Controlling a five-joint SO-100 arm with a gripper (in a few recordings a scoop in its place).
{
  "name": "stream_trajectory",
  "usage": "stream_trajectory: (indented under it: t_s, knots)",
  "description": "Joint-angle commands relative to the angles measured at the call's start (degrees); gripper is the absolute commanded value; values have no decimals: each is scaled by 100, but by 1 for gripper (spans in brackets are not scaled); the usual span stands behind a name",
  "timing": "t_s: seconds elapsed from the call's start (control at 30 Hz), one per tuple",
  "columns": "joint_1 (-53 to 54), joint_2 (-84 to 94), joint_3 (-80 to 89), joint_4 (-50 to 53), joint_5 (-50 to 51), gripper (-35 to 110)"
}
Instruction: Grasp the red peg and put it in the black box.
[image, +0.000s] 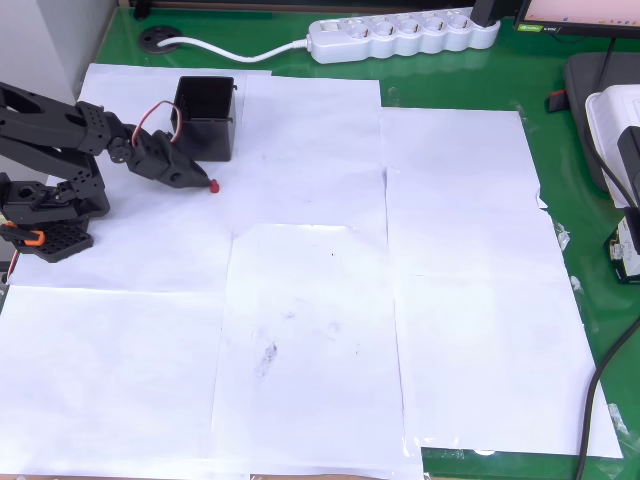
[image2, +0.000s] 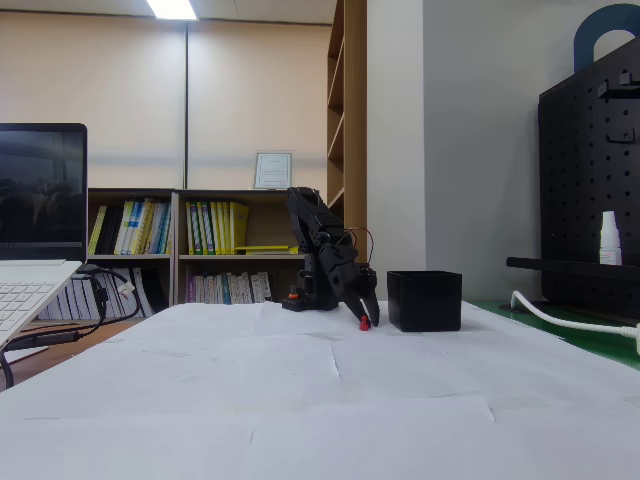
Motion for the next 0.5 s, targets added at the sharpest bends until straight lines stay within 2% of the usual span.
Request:
stream_trajectory:
  t_s: [0.0,0.47]
  knots:
    - [44,141,26,-123,-114,0]
    - [272,483,79,-545,-237,0]
